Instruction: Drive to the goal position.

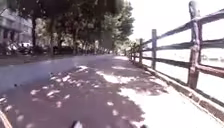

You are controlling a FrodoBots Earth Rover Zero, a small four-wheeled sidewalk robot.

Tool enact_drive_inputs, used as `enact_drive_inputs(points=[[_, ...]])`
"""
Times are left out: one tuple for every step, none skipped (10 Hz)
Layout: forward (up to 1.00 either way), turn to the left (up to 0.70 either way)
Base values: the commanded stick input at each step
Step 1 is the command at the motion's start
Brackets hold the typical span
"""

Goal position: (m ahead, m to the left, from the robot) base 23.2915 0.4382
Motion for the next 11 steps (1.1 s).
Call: enact_drive_inputs(points=[[0.7, 0.0], [0.7, 0.0], [0.7, 0.0], [0.7, 0.0], [0.7, 0.0], [0.7, 0.0], [0.7, 0.0], [0.7, 0.0], [0.7, 0.0], [0.7, 0.0], [0.7, 0.0]])
